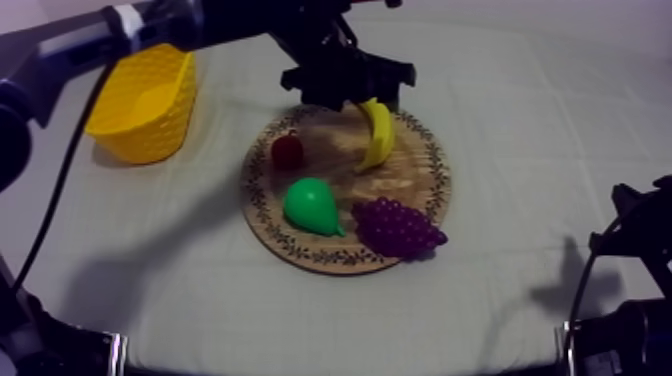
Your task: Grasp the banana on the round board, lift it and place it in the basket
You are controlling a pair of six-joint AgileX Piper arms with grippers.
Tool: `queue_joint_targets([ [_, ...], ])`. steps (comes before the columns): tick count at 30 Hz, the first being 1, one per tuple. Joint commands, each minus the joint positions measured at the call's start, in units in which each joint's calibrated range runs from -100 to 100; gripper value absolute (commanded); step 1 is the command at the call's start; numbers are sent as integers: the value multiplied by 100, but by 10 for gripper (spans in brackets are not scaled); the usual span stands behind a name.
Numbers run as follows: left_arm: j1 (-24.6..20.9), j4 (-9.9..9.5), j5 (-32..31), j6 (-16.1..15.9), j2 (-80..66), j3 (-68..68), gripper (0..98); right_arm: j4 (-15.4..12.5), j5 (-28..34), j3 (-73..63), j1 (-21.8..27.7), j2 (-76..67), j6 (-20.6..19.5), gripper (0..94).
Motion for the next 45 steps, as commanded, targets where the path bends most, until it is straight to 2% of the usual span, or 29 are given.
queue_joint_targets([
  [1,-12,14,444,-26,485,-762,697,1,-1,-3,0,-2,-1,3],
  [11,-40,77,1613,-87,1764,-2503,668,1,-1,-3,0,-2,-1,3],
  [17,-44,138,2044,-155,2397,-3266,657,1,-1,-3,0,-2,-1,3],
  [23,-52,173,2497,-165,2821,-3892,603,1,-1,-3,0,-2,-1,3],
  [31,-18,-144,3284,-162,3070,-4456,493,1,-1,-3,0,-2,-1,3],
  [37,-116,-313,3645,47,3185,-4380,317,1,-1,-3,0,-2,-1,3],
  [45,19,-452,3710,-243,3325,-4782,259,1,-1,-3,0,-2,-2,3],
])
